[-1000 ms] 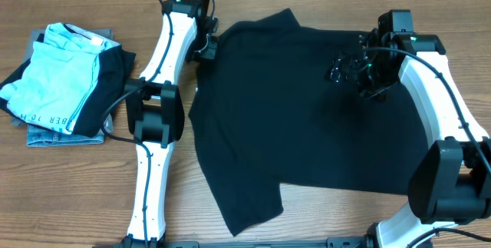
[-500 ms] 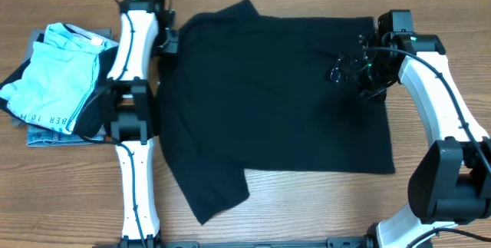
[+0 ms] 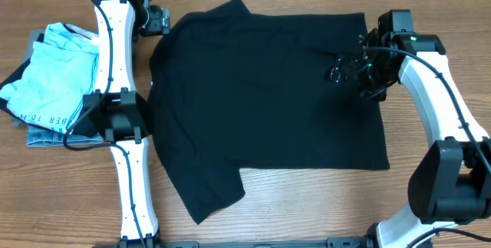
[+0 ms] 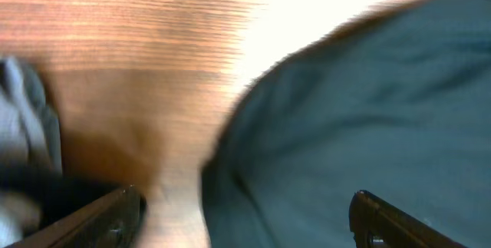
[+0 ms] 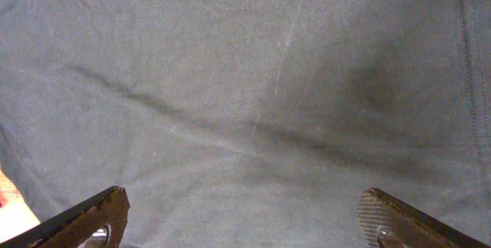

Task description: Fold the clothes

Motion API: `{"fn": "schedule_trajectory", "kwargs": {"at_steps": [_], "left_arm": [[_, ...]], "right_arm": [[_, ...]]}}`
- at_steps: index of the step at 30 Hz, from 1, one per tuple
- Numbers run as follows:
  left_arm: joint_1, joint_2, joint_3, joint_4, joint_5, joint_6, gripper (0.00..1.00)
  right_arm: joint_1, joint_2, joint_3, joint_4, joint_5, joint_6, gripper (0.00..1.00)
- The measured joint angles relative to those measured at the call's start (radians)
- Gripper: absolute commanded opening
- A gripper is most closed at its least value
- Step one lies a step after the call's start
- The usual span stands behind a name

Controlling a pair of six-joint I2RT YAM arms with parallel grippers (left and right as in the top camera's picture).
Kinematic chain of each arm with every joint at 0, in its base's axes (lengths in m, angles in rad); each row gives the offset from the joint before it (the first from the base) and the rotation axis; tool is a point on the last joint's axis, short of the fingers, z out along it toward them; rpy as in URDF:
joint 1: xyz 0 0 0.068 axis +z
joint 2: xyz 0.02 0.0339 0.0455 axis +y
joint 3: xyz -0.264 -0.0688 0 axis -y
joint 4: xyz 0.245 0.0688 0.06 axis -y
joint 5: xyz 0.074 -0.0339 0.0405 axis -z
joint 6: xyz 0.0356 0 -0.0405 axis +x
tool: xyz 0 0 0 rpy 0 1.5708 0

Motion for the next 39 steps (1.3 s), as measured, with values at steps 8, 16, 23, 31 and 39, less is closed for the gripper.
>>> {"fn": "schedule_trajectory", "kwargs": {"at_steps": [8, 16, 23, 31, 39], "left_arm": [[-0.018, -0.175, 0.135, -0.207, 0.122, -0.115, 1.00], [-0.113, -0.633, -0.075, -0.202, 0.212, -0.124, 1.00], [-0.307, -1.308, -0.766, -0.195, 0.064, -0.201, 1.00], [-0.309, -1.581, -1.372, -0.125, -0.045, -0.302, 1.00], [-0.309, -1.527, -1.783, 0.226, -0.057, -0.345, 1.00]], "right_arm": [[0.000, 0.000, 0.000, 0.000, 0.000, 0.000, 1.00], [0.000, 0.000, 0.000, 0.000, 0.000, 0.000, 1.00], [0.000, 0.000, 0.001, 0.019, 0.000, -0.001, 1.00], [-0.014, 0.000, 0.002, -0.150, 0.034, -0.002, 0.57], [-0.081, -0.147, 0.000, -0.427, 0.274, 0.122, 0.56]]}}
